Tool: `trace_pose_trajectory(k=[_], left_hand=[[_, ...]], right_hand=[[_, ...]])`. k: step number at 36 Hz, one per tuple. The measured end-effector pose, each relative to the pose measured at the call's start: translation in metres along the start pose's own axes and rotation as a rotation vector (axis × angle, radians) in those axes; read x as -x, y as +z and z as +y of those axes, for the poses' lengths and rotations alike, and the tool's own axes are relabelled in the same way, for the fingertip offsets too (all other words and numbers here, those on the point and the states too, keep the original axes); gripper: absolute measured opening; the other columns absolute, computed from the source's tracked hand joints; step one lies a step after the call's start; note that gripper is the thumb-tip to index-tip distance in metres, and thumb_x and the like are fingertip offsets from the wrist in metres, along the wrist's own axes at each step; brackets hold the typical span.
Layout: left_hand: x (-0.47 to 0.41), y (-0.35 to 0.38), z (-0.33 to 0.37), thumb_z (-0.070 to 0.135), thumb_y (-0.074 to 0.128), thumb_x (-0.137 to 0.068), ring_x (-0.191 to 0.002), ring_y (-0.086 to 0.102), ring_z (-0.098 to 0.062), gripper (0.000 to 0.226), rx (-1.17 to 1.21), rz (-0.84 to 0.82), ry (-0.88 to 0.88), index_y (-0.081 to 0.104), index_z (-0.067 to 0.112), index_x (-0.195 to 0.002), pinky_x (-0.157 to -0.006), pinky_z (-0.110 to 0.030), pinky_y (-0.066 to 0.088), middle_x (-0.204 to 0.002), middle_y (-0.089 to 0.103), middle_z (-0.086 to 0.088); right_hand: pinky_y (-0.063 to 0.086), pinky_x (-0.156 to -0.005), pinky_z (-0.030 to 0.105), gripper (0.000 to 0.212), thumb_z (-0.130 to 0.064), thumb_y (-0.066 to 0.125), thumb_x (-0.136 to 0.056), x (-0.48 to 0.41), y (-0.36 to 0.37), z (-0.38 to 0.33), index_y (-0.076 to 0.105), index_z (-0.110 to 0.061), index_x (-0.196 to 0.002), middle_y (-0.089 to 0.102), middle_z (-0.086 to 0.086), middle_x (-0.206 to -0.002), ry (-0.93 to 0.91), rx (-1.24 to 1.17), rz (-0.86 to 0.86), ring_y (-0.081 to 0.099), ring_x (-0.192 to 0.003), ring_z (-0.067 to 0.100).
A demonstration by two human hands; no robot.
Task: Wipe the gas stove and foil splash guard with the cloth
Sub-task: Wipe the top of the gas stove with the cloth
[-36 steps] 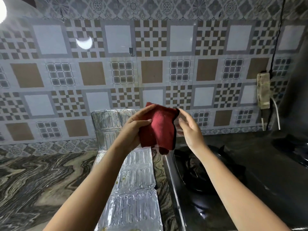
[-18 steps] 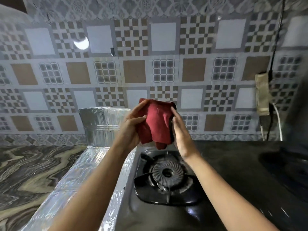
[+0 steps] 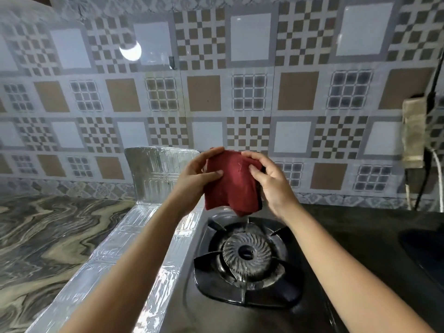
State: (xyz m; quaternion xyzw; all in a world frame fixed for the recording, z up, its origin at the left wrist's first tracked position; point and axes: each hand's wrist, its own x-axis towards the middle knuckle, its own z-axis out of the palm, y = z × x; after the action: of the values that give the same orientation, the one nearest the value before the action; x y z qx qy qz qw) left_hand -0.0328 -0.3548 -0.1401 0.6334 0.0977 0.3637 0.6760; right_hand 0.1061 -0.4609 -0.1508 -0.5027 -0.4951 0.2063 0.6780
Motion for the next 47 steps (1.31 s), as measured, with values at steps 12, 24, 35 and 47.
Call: trace_pose_trajectory(k=[12, 24, 35, 47], left_hand=[[-0.035, -0.055, -0.031, -0.007, 0.072, -0.070, -0.096, 0.060, -0.015, 0.062, -0.449, -0.035, -0.086, 0.053, 0.028, -0.117, -0.078, -0.027, 0.057, -0.112, 0.051, -0.001], [-0.025, -0.055, -0.099, 0.004, 0.080, -0.066, -0.062, 0.055, 0.006, 0.043, -0.606, 0.095, -0.002, 0.066, 0.012, -0.107, -0.064, -0.013, 0.049, -0.081, 0.062, 0.005], [-0.026, -0.072, -0.128, 0.004, 0.072, -0.073, -0.074, 0.049, 0.000, 0.043, -0.771, 0.128, -0.028, 0.063, 0.008, -0.115, -0.069, 0.003, 0.035, -0.091, 0.049, 0.004], [-0.008, -0.091, -0.152, 0.029, 0.070, -0.080, -0.123, 0.045, -0.011, 0.057, -0.768, 0.162, -0.074, 0.050, 0.014, -0.132, -0.105, -0.019, 0.030, -0.132, 0.049, -0.002]], right_hand=[[0.050, -0.069, 0.010, 0.039, -0.011, 0.076, -0.072, -0.059, 0.000, 0.027, 0.063, -0.022, -0.107, 0.065, -0.006, -0.091, 0.106, 0.506, -0.147, 0.060, -0.079, -0.002], [0.045, -0.076, 0.023, 0.023, -0.015, 0.073, -0.076, -0.073, -0.015, 0.059, 0.064, -0.023, -0.096, 0.065, -0.006, -0.086, 0.423, 0.727, -0.387, 0.060, -0.083, 0.011], [0.042, -0.084, 0.027, 0.029, -0.007, 0.069, -0.077, -0.095, 0.004, 0.107, 0.061, -0.026, -0.097, 0.061, 0.001, -0.101, 0.499, 0.843, -0.490, 0.057, -0.099, 0.017], [0.007, -0.117, 0.044, 0.050, -0.016, 0.050, -0.092, -0.084, 0.025, 0.133, 0.039, -0.031, -0.138, 0.005, -0.001, -0.156, 0.372, 1.102, -0.466, -0.002, -0.144, 0.022]])
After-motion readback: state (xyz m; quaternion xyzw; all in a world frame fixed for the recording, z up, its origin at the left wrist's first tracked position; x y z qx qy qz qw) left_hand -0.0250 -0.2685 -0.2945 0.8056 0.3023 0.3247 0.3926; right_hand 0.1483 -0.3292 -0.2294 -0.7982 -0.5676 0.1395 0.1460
